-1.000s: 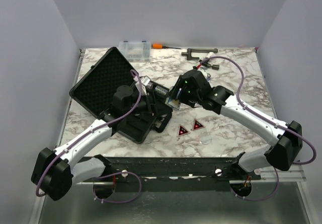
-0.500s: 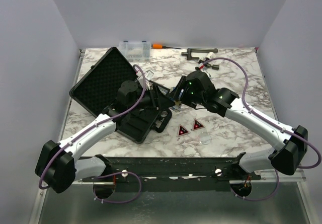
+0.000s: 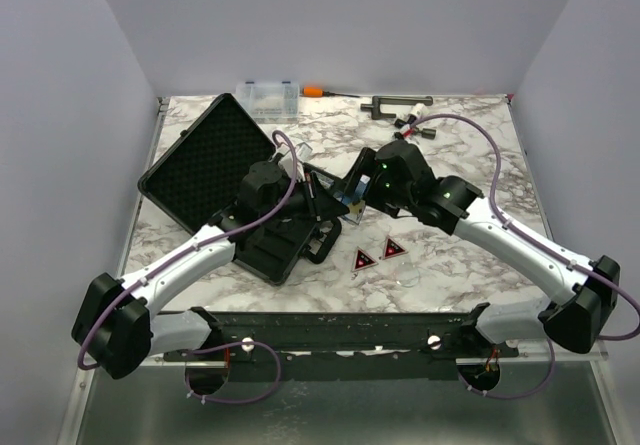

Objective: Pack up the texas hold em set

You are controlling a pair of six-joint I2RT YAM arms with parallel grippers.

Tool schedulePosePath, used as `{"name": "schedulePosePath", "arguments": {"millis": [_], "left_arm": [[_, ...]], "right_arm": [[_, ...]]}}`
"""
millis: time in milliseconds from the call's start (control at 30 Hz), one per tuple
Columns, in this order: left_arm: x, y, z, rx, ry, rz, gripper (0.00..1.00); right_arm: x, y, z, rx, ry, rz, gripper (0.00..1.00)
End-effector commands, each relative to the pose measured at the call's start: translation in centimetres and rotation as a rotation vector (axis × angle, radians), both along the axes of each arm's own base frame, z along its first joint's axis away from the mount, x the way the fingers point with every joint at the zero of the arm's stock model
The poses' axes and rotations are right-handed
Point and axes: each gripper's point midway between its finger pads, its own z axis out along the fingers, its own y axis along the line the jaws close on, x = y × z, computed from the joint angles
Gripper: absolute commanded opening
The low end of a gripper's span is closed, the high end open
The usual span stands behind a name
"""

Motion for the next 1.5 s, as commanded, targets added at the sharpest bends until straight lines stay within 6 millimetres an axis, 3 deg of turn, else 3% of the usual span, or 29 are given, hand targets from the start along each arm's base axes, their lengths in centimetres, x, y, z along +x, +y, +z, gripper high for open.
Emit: {"name": "schedulePosePath", "arguments": {"millis": [0,133,267,467,567,800,1067,1467], "left_arm": [[-0.4,0.4,1.4,0.006,-0.042,0.010,0.00],[-0.6,2.1,1.2,0.060,-0.058,0.053,0.00],[-0.3,5.5,0.0,0.126,-0.038,0.116,0.00],[0.9,11.6,-3.1,0.297,-0.041,0.247,0.00],[0.7,13.1,-4.6,0.369,0.030,0.260,0.00],[0.3,13.4,-8.4,0.439,0.156,0.240,0.00],[2.3,12.6,-8.8,0.466,0.206,0.230,0.00],[3.0,12.4,-8.6,0.488,0.247,0.222,0.00]], "right_arm": [[0.5,-1.7,3.6,0.017,-0.088,-0.070,0.97],[0.7,-3.8,4.8,-0.041,-0.130,-0.128,1.00],[0.3,-5.4,5.6,-0.062,-0.161,-0.158,1.00],[-0.8,-6.7,4.6,-0.080,-0.169,-0.150,1.00],[-1.2,-6.8,4.0,-0.087,-0.160,-0.134,1.00],[-1.5,-6.7,3.0,-0.081,-0.151,-0.115,0.99],[-1.8,-6.2,2.7,-0.065,-0.147,-0.090,0.99],[-2.8,-8.1,2.9,-0.070,-0.182,-0.109,0.99]]}}
